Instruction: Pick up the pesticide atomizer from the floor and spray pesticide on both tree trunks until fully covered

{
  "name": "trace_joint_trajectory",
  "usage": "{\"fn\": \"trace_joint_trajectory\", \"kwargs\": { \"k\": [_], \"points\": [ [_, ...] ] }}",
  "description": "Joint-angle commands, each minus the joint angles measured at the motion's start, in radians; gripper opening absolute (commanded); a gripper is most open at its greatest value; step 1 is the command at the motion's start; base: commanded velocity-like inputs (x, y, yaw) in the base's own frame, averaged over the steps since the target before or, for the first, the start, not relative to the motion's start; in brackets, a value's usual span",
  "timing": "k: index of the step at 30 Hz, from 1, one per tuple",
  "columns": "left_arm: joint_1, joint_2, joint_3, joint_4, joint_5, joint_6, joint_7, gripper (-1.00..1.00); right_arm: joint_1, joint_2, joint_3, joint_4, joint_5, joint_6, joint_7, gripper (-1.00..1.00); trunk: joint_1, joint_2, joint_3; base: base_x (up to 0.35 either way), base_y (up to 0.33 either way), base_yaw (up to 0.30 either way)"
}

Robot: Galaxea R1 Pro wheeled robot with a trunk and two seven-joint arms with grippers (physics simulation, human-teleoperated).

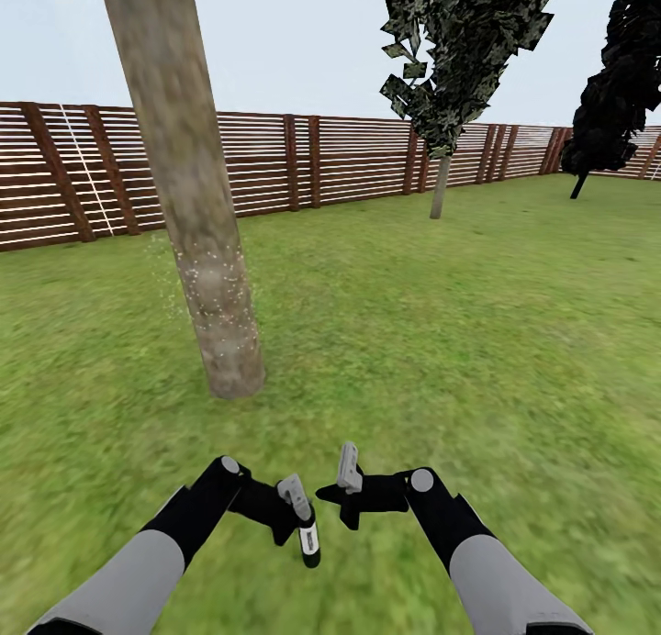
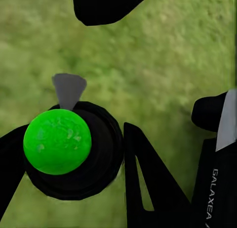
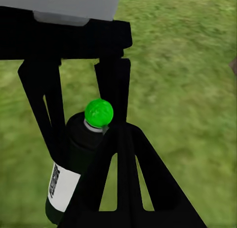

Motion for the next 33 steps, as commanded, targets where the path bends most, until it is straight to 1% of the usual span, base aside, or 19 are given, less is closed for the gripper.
{"fn": "trace_joint_trajectory", "kwargs": {
  "k": [1, 7, 10, 14, 19, 33],
  "points": [
    [0.0, 0.0, 0.0, -0.001, 0.004, 0.01, -0.005, -1.0, 0.0, 0.001, -0.005, -0.001, 0.007, -0.004, 0.004, -1.0, 0.0, 0.0, -0.001, 0.0, 0.0, 0.0],
    [-0.001, -0.001, 0.001, -0.001, 0.012, 0.01, -0.003, -1.0, 0.0, 0.001, -0.005, -0.002, 0.006, -0.004, 0.004, -1.0, 0.0, 0.0, -0.001, 0.0, 0.0, 0.0],
    [0.0, -0.007, 0.001, -0.001, 0.013, 0.01, 0.015, -1.0, 0.0, 0.001, -0.005, -0.002, 0.006, -0.004, 0.004, -1.0, 0.0, 0.0, -0.001, 0.0, 0.0, 0.0],
    [0.0, -0.011, 0.001, -0.002, 0.014, 0.01, 0.024, -1.0, 0.0, 0.001, -0.005, -0.002, 0.006, -0.004, 0.004, -1.0, 0.0, 0.0, -0.001, 0.0, 0.0, 0.0],
    [-0.001, -0.011, 0.001, -0.002, 0.016, 0.01, 0.024, -1.0, 0.0, 0.007, -0.005, -0.002, 0.006, -0.003, 0.004, -1.0, 0.0, 0.0, -0.001, 0.0, 0.0, 0.0],
    [-0.004, -0.011, 0.001, -0.004, 0.018, 0.013, 0.015, -1.0, 0.0, 0.007, -0.005, -0.001, 0.006, -0.004, 0.004, -1.0, 0.0, 0.0, -0.001, 0.0, 0.0, 0.0]
  ]
}}
